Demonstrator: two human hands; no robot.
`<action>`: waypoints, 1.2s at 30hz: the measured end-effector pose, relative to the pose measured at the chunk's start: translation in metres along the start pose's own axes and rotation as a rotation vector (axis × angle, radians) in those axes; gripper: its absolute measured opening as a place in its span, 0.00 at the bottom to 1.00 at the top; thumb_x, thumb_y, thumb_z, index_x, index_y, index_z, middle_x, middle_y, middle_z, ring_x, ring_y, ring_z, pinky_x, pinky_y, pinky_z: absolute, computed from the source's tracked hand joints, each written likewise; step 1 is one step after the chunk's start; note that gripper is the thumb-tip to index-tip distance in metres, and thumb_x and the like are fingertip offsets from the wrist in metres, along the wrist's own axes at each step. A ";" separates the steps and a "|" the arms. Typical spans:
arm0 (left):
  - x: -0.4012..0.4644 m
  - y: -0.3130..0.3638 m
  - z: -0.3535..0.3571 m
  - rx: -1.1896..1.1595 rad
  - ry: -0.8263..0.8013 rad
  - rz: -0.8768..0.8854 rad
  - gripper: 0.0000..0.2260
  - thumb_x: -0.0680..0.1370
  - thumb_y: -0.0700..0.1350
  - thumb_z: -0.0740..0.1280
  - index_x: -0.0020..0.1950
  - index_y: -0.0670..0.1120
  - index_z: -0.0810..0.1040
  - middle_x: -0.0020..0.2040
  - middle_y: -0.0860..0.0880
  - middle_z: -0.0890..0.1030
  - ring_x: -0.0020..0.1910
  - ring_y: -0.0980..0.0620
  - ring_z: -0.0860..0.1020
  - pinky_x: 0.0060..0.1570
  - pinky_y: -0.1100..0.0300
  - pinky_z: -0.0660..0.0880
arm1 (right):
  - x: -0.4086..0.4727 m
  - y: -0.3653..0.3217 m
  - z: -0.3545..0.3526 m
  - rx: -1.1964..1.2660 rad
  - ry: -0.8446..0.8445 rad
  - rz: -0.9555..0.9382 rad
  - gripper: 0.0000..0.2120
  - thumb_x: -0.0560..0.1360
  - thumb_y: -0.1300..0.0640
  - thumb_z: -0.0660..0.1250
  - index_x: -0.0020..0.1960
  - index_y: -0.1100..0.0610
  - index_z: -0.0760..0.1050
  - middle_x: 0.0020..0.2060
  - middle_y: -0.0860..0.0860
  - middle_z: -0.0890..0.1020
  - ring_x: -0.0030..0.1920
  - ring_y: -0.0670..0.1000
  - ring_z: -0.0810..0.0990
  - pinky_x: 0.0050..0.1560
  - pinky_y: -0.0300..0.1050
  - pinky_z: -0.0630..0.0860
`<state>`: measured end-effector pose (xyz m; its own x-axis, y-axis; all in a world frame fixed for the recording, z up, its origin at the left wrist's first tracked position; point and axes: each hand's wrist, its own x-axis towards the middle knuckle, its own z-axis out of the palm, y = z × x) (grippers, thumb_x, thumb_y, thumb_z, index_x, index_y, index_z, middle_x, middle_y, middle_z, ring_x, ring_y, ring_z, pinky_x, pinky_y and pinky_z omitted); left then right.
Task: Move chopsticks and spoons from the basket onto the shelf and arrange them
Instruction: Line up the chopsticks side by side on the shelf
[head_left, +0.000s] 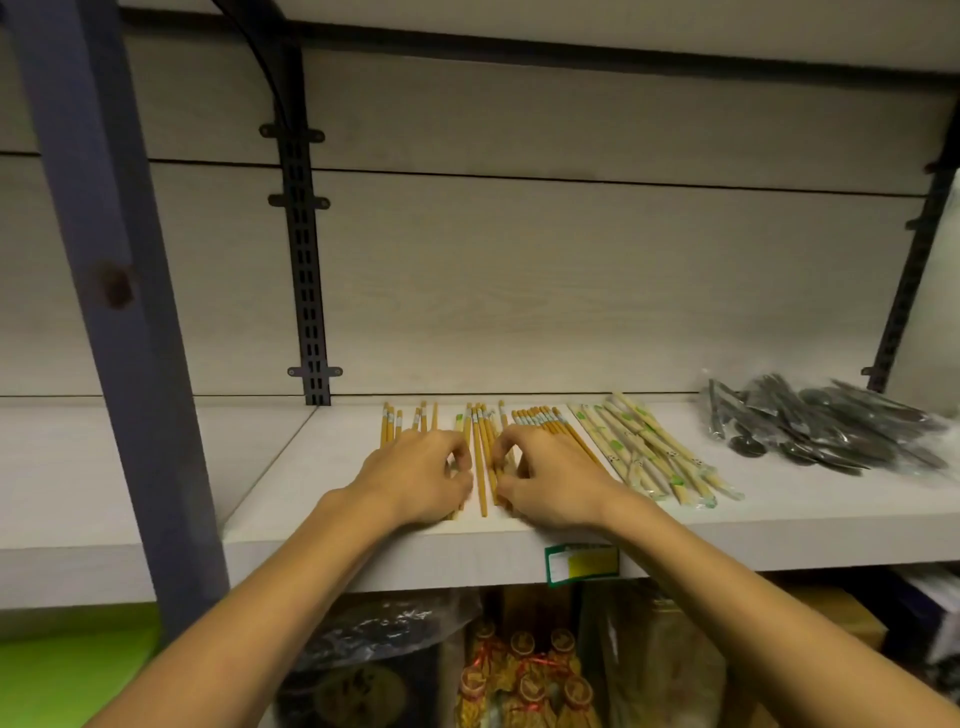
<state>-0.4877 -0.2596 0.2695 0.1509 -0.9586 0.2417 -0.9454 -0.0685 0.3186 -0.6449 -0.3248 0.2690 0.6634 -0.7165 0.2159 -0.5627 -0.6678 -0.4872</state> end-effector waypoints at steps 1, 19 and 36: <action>0.000 0.001 -0.001 0.006 -0.020 -0.012 0.08 0.75 0.53 0.66 0.53 0.55 0.76 0.48 0.53 0.78 0.49 0.50 0.76 0.51 0.53 0.76 | -0.001 0.000 0.001 -0.003 0.047 -0.006 0.10 0.74 0.55 0.64 0.55 0.50 0.72 0.43 0.51 0.81 0.45 0.53 0.80 0.46 0.52 0.78; 0.008 0.001 -0.004 -0.054 -0.174 -0.094 0.02 0.79 0.48 0.62 0.50 0.54 0.70 0.46 0.54 0.77 0.49 0.52 0.76 0.47 0.56 0.73 | -0.004 0.024 -0.006 0.095 0.197 -0.099 0.07 0.75 0.58 0.64 0.52 0.53 0.76 0.29 0.49 0.78 0.31 0.42 0.73 0.34 0.37 0.64; 0.005 0.003 -0.002 -0.024 -0.162 -0.064 0.07 0.82 0.53 0.56 0.53 0.54 0.72 0.47 0.52 0.75 0.50 0.50 0.74 0.52 0.52 0.73 | -0.001 0.026 -0.007 0.103 0.208 -0.145 0.07 0.73 0.58 0.65 0.50 0.51 0.77 0.29 0.48 0.78 0.31 0.43 0.74 0.34 0.37 0.66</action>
<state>-0.4896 -0.2643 0.2735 0.1600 -0.9846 0.0698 -0.9281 -0.1260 0.3505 -0.6631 -0.3425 0.2620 0.6116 -0.6482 0.4537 -0.4091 -0.7499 -0.5199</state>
